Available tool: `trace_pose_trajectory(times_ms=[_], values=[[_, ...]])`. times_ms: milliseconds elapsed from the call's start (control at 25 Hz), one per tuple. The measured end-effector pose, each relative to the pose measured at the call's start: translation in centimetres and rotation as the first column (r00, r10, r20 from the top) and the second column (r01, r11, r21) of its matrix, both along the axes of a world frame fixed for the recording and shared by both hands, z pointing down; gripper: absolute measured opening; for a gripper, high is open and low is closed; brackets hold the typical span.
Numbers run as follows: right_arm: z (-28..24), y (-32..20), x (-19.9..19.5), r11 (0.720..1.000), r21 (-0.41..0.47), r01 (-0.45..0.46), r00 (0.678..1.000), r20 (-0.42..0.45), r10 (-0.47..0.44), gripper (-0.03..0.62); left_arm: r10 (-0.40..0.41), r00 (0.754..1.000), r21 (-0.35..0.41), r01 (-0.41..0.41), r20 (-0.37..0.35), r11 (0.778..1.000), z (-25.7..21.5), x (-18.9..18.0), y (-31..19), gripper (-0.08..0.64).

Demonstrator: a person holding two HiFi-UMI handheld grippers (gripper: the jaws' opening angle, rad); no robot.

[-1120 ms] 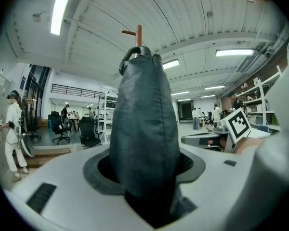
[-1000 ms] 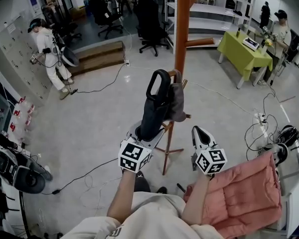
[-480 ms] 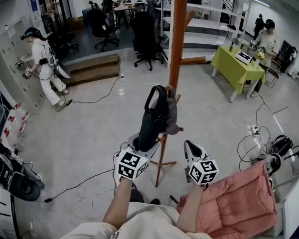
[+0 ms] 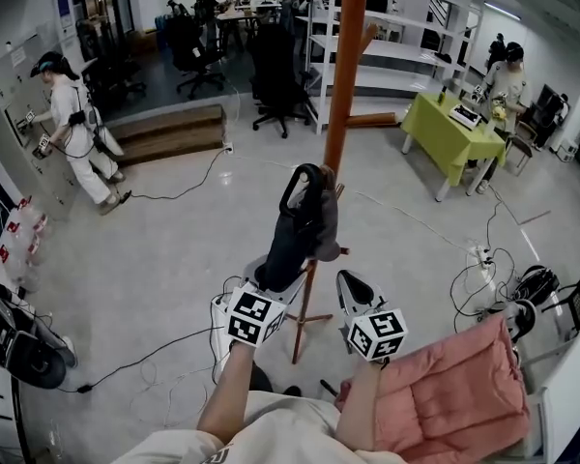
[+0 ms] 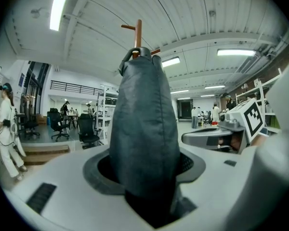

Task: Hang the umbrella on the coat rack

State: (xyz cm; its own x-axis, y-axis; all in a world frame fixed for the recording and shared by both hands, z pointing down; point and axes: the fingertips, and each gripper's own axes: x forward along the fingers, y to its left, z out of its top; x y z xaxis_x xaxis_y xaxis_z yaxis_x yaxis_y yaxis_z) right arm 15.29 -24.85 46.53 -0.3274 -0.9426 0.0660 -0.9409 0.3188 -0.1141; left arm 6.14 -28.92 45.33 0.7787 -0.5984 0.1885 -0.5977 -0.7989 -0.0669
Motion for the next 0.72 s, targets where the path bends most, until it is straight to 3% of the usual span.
trace_pose_trajectory(times_ms=[720], values=[[-0.3, 0.2, 1.5, 0.998, 0.008, -0.066, 0.997, -0.025, 0.066, 0.003, 0.015, 1.000, -0.024, -0.015, -0.007, 1.000, 0.5, 0.7, -0.3, 0.256]])
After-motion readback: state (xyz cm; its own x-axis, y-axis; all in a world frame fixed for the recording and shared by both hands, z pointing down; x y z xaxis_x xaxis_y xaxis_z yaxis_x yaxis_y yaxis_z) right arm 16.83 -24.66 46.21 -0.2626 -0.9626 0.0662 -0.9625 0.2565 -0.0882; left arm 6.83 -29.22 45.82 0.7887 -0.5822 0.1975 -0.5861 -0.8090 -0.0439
